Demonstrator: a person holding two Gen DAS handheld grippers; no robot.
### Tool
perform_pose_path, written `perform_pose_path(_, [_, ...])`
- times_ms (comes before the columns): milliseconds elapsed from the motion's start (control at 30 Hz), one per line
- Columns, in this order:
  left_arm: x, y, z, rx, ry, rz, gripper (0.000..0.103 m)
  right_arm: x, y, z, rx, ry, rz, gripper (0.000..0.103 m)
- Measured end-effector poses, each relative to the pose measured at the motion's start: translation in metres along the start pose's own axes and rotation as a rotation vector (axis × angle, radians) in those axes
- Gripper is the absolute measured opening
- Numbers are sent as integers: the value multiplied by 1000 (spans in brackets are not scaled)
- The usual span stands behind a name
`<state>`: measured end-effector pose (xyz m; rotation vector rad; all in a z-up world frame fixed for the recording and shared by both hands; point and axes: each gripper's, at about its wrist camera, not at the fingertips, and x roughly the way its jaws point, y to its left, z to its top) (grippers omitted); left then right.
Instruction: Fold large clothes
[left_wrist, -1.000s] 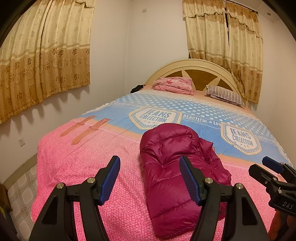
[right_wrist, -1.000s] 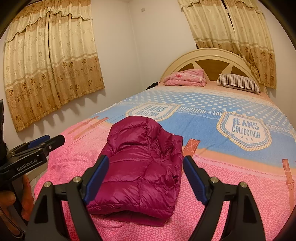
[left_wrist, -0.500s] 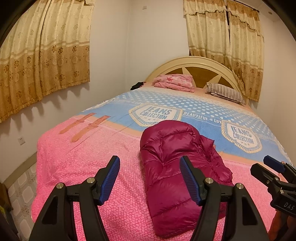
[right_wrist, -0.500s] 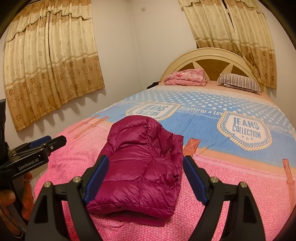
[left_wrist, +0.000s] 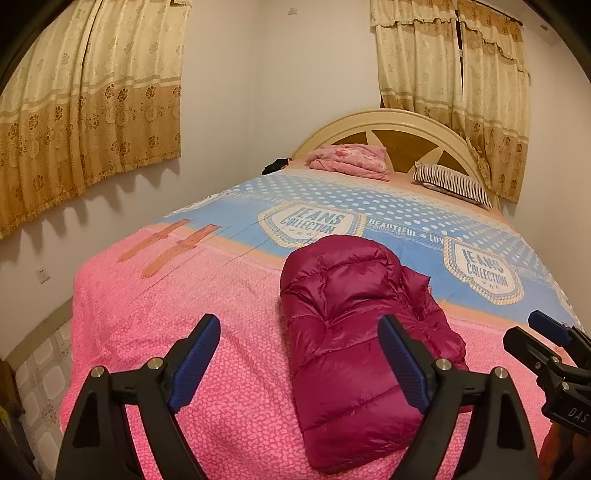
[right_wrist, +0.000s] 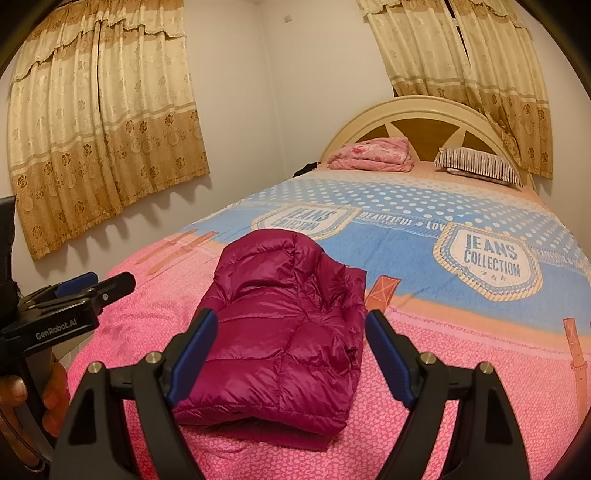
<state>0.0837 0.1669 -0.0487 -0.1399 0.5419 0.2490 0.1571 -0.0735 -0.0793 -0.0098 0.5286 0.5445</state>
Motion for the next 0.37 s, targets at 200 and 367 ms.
perform_pose_path(200, [-1, -5, -3, 34, -21, 28, 88, 0, 1, 0, -3, -3, 0, 84])
perform_pose_path(367, [-1, -5, -3, 40, -17, 24, 88, 0, 1, 0, -3, -3, -3, 84])
